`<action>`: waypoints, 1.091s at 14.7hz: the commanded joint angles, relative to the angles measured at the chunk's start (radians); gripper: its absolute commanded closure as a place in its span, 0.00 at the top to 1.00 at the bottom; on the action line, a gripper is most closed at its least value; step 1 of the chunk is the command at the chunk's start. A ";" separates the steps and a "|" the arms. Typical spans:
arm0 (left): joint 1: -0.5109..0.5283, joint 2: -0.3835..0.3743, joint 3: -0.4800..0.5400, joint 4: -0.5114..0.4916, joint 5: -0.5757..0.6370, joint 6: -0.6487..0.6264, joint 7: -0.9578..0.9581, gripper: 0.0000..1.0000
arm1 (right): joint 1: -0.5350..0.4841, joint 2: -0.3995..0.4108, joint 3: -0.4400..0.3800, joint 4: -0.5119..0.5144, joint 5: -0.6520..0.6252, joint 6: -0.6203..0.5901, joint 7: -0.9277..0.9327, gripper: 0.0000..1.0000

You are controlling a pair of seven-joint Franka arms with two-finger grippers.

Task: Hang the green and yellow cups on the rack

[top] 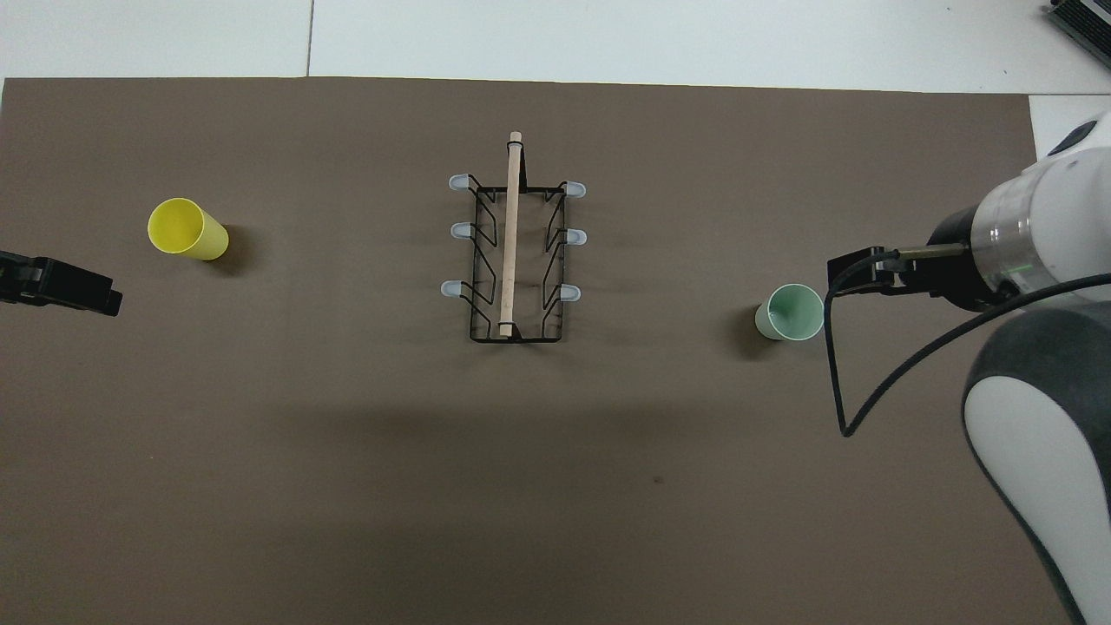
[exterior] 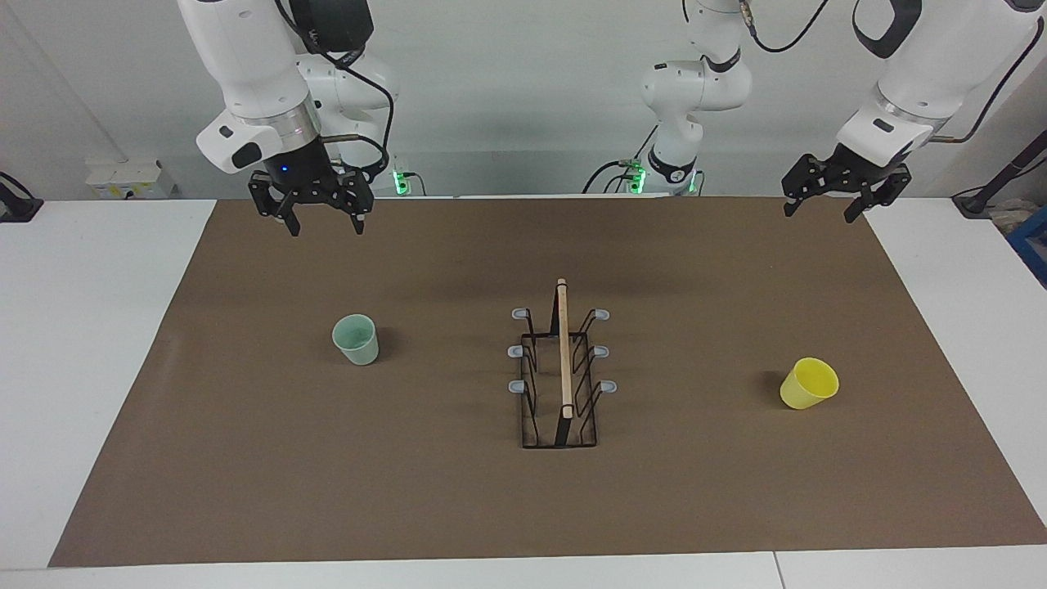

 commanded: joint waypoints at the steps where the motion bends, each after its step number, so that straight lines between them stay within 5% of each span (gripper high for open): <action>1: 0.002 -0.008 0.001 -0.017 -0.007 0.015 0.001 1.00 | -0.012 0.000 0.011 -0.004 0.018 0.019 0.004 1.00; 11: 0.011 0.017 0.013 -0.008 -0.061 0.014 -0.096 1.00 | -0.010 0.000 0.011 -0.004 0.015 0.015 0.000 1.00; 16: 0.003 0.223 0.112 0.208 -0.137 -0.047 -0.227 1.00 | -0.010 -0.007 0.011 -0.028 0.012 0.021 0.001 1.00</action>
